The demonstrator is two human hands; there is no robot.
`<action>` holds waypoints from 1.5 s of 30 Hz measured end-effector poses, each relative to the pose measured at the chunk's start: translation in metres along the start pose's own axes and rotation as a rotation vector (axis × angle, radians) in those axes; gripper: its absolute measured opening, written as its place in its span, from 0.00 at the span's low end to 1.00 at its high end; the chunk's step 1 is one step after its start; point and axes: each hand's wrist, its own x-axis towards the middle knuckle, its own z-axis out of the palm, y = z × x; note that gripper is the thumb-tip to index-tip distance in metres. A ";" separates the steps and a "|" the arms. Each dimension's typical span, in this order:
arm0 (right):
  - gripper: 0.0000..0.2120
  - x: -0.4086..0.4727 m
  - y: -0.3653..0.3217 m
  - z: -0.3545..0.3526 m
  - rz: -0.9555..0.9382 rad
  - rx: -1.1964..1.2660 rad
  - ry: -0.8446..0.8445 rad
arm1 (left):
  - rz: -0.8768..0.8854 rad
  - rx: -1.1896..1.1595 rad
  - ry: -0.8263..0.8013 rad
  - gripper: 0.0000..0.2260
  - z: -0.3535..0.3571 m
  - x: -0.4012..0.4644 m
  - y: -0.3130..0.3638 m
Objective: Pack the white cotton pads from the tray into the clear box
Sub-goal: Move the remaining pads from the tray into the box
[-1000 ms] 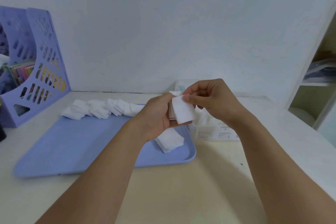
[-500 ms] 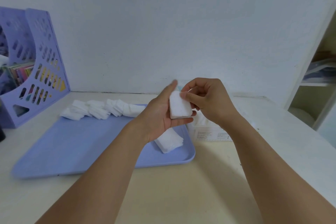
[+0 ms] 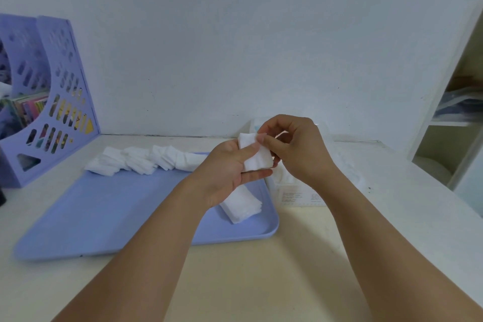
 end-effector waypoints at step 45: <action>0.18 0.000 0.025 -0.085 0.829 -0.797 -0.244 | 0.454 1.271 -0.093 0.09 0.011 0.010 -0.049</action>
